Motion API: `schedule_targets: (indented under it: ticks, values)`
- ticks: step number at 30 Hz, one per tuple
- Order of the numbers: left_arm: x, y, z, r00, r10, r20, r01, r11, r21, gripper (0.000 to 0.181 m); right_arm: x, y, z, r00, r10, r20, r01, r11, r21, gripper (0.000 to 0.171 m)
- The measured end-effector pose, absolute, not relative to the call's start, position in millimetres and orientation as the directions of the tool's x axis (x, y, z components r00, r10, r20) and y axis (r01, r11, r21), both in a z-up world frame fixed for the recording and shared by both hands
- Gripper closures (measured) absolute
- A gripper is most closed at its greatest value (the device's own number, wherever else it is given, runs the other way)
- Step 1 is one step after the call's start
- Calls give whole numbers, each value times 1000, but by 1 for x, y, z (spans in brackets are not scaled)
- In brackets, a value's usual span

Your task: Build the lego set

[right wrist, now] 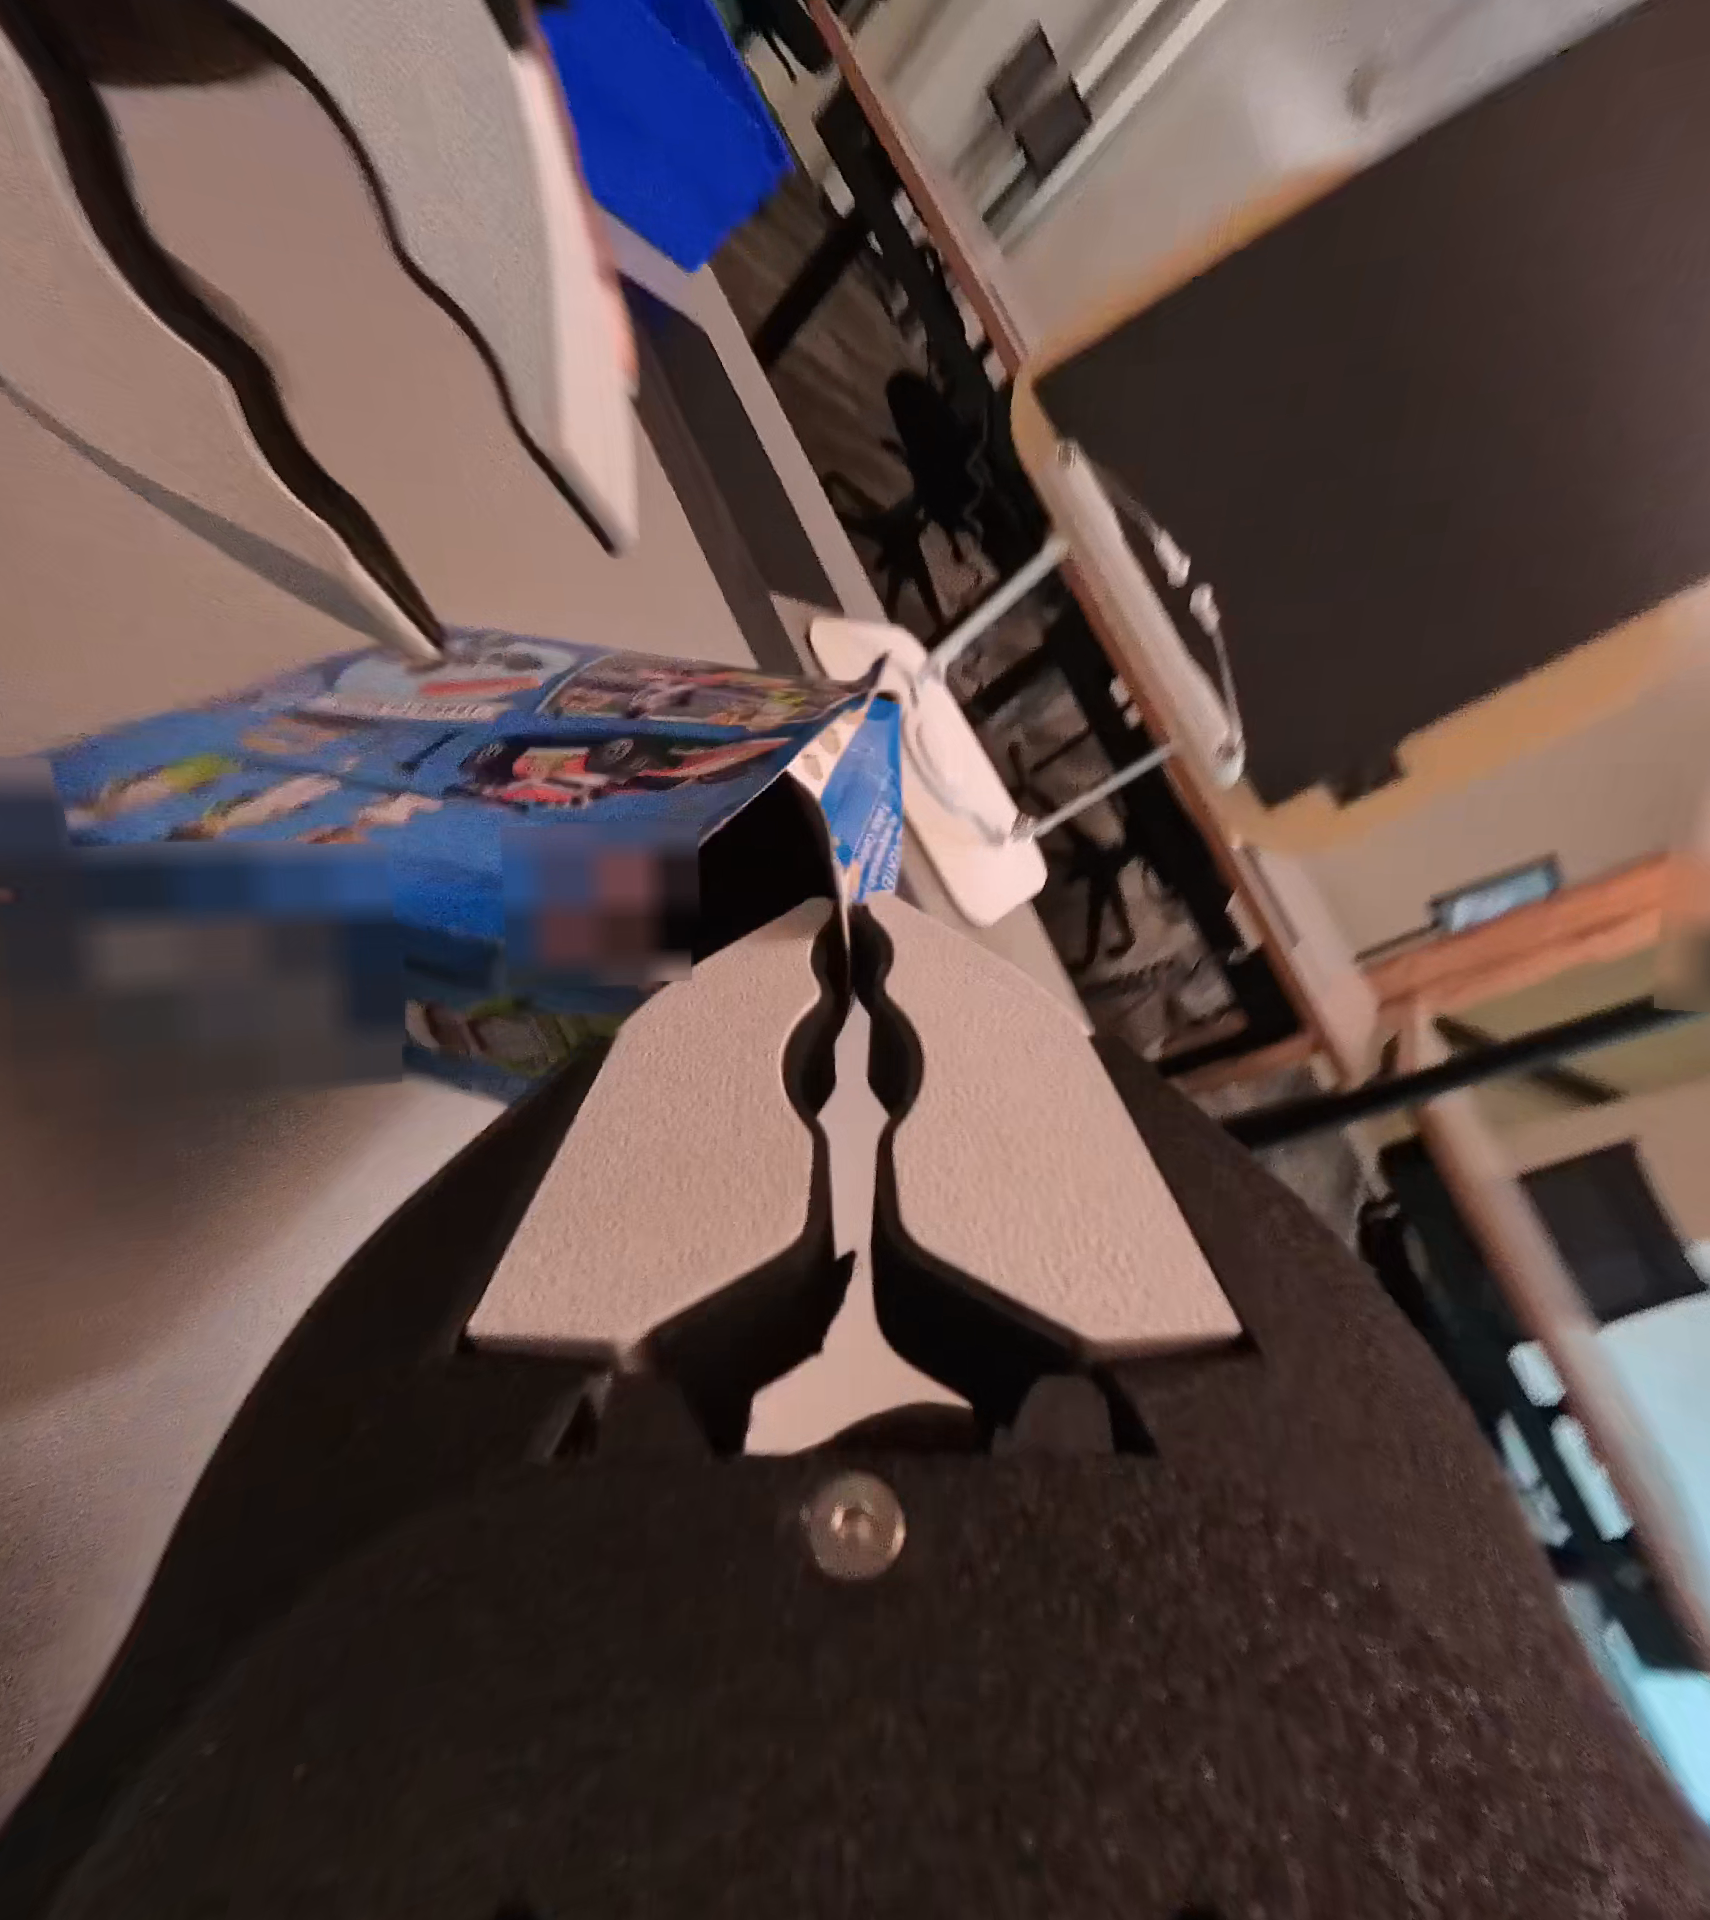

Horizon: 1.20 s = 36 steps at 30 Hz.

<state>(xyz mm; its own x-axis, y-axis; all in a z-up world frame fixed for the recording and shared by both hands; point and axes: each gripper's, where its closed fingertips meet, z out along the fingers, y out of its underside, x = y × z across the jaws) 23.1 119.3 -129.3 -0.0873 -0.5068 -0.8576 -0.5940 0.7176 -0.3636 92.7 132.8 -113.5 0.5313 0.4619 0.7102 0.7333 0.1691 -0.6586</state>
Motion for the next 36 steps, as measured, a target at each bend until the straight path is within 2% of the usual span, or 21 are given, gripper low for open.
schedule_targets:
  ticks: [4, 7, 9, 10, 11, 14, 16, 19, 22, 24, 28, 31, 33, 36]
  values:
    - [32, 118, -100, -125, -285, -950, -556, 813, -170, 152, 68, 125, -85, 356, 425, 832, 798, 326, -508, 171]
    - [29, 124, -99, -212, -214, -954, -583, 811, -52, 147, 52, 117, -79, 243, 402, 883, 817, 406, -410, 171]
    - [23, 123, -102, -262, -238, -935, -576, 816, -46, 149, 46, 113, -78, 176, 367, 914, 829, 445, -338, 171]
    - [17, 123, -111, -316, -286, -905, -594, 803, -47, 151, 43, 111, -78, 165, 363, 917, 824, 460, -330, 171]
    - [11, 123, -119, -358, -323, -876, -606, 794, -45, 142, 40, 109, -78, 165, 365, 916, 819, 467, -334, 171]
    - [6, 123, -119, -374, -277, -885, -597, 802, 1, 147, 34, 104, -79, 160, 350, 923, 807, 492, -327, 170]
    - [4, 123, -116, -369, -254, -894, -608, 794, 25, 157, 31, 102, -77, 214, 377, 901, 782, 487, -389, 170]
    - [-1, 125, -116, -345, -284, -895, -635, 773, 0, 161, 32, 105, -74, 367, 459, 809, 709, 424, -563, 169]
    - [-4, 124, -118, -330, -297, -896, -644, 764, -16, 170, 35, 108, -71, 555, 576, 600, 555, 281, -783, 169]
    - [-5, 122, -121, -329, -300, -896, -643, 765, -20, 170, 35, 107, -69, 619, 664, 419, 430, 161, -889, 168]
    - [-8, 121, -126, -322, -297, -899, -643, 766, -22, 170, 35, 109, -68, 663, 743, 93, 208, -63, -976, 165]
    - [-9, 117, -128, -321, -307, -896, -640, 767, -34, 170, 36, 112, -65, 627, 751, -206, 18, -278, -960, 164]
    - [-9, 119, -129, -312, -289, -905, -648, 762, -19, 170, 36, 113, -65, 621, 761, -188, 50, -278, -959, 165]
    - [-13, 127, -128, -292, -284, -913, -677, 736, -12, 168, 37, 113, -66, 644, 761, 75, 273, -136, -952, 165]
